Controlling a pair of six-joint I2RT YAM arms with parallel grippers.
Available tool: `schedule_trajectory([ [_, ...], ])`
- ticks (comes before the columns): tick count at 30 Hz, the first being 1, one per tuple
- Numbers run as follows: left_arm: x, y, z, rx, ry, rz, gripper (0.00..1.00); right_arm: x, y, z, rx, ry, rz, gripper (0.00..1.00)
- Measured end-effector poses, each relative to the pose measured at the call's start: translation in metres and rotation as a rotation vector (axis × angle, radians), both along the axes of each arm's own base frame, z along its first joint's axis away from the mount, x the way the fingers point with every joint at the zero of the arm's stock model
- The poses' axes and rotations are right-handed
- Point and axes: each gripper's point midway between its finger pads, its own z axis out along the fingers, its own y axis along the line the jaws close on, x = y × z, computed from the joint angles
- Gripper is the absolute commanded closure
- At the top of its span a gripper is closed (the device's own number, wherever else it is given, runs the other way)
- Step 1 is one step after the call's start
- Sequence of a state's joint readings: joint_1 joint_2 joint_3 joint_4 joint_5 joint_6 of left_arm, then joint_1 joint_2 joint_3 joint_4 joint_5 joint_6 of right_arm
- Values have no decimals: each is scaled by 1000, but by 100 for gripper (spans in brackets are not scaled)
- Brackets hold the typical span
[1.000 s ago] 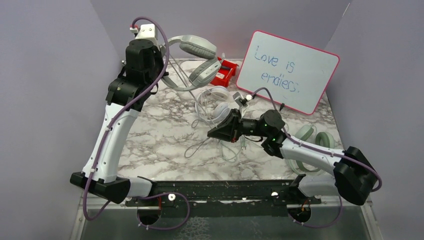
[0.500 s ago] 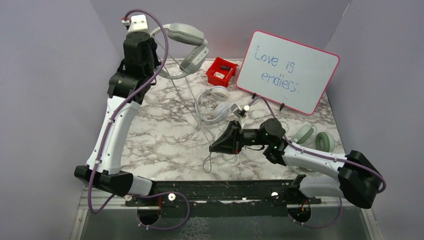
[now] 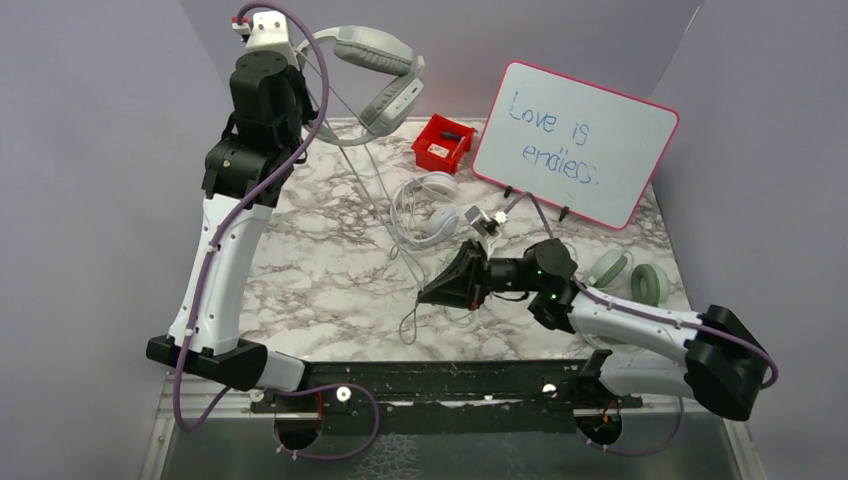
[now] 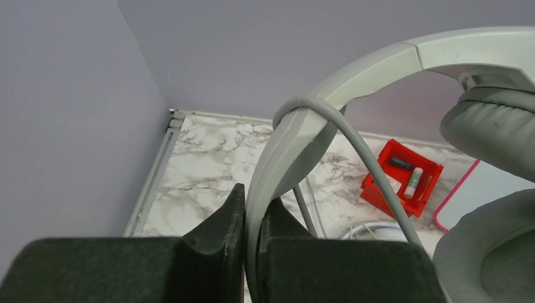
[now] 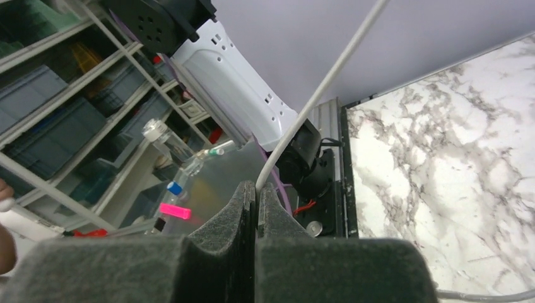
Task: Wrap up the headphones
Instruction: Wrap the headphones cable around the headphones.
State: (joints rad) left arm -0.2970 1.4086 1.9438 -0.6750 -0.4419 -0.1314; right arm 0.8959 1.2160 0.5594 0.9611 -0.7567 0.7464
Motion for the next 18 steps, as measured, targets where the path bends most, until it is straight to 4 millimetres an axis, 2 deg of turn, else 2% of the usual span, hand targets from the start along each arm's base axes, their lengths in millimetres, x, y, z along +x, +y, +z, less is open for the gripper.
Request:
schedule_trajectory([
  [2,1,0,-11,27,23,-4,100,0,-6,7,-21,-22,-42,100],
  [6,1,0,-48,73,99,-27,100,2,-27,38,-9,-114,-169,100],
  [9,1,-18,-69,70,146,-145,100,11,-30,43,-42,-153,-233,100],
  [11,0,-36,-72,44,155,-247,100,22,-27,33,-96,-132,-276,100],
  [14,-6,-60,-72,-5,158,-379,100,44,-27,-4,-218,-45,-347,100],
  [18,-18,-88,-67,-65,161,-534,100,83,-50,-50,-342,81,-485,100],
])
